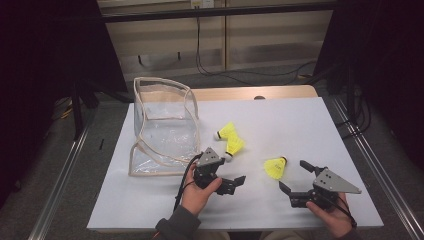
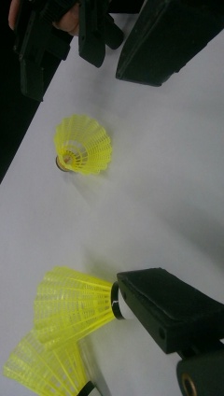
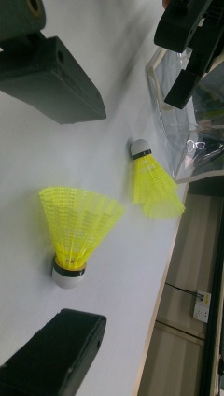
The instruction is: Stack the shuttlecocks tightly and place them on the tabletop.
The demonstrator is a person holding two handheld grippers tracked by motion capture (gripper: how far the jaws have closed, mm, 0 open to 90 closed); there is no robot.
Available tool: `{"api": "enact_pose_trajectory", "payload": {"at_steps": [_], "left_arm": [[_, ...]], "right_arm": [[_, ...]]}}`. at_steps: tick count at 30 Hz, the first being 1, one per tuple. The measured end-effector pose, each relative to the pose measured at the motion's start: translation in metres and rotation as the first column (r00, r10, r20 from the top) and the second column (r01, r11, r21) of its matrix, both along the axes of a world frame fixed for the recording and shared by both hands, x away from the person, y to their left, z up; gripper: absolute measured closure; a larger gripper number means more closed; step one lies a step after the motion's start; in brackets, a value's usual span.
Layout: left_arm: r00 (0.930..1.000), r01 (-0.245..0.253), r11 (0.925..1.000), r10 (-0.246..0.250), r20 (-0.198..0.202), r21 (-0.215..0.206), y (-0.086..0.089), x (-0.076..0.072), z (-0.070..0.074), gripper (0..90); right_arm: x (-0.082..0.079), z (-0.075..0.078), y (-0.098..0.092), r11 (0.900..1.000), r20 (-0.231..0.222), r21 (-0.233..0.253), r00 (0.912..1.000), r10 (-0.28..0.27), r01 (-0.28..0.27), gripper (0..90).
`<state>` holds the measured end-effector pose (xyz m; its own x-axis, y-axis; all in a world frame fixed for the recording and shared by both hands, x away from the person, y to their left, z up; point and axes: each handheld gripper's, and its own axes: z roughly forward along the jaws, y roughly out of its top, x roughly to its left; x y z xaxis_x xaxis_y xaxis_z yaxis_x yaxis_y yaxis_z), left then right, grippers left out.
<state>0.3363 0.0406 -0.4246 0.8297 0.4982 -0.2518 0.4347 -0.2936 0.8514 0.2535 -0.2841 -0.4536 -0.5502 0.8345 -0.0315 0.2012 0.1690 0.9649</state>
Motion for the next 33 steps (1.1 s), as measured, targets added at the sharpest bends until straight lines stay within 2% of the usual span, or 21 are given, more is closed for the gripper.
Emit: {"api": "enact_pose_trajectory", "payload": {"at_steps": [8, 10, 17, 22, 27, 33], "left_arm": [[0.9998, 0.017, 0.9999, -0.017, -0.010, 0.001, 0.005, -0.003, -0.001, 4.4], [0.9997, 0.024, 0.9997, -0.024, -0.004, 0.011, 0.005, -0.003, -0.002, 4.4], [0.9991, 0.043, 0.9990, -0.043, 0.002, 0.008, 0.007, -0.006, -0.001, 4.4], [0.9992, 0.041, 0.9992, -0.041, 0.000, -0.005, 0.012, -0.008, 0.000, 4.4], [0.9992, 0.040, 0.9992, -0.040, 0.004, 0.006, 0.019, -0.009, -0.001, 4.4], [0.9994, 0.036, 0.9993, -0.036, 0.005, -0.007, 0.027, -0.011, -0.001, 4.4]], "right_arm": [[0.000, 0.000, 0.000, 1.000, 0.001, -0.002, 1.0000, 0.001, -0.001, 2.6], [0.000, 0.000, 0.000, 1.000, 0.001, -0.001, 1.0000, 0.001, -0.001, 2.6], [0.000, 0.000, 0.000, 1.000, 0.000, -0.001, 1.0000, -0.002, 0.002, 2.7], [0.000, 0.001, 0.000, 1.000, 0.001, -0.001, 1.0000, -0.001, 0.001, 2.7], [0.000, 0.001, 0.000, 1.000, 0.003, -0.003, 1.0000, -0.001, 0.001, 2.7], [0.000, 0.001, 0.000, 1.000, 0.003, -0.005, 1.0000, -0.001, 0.001, 2.7]]}}
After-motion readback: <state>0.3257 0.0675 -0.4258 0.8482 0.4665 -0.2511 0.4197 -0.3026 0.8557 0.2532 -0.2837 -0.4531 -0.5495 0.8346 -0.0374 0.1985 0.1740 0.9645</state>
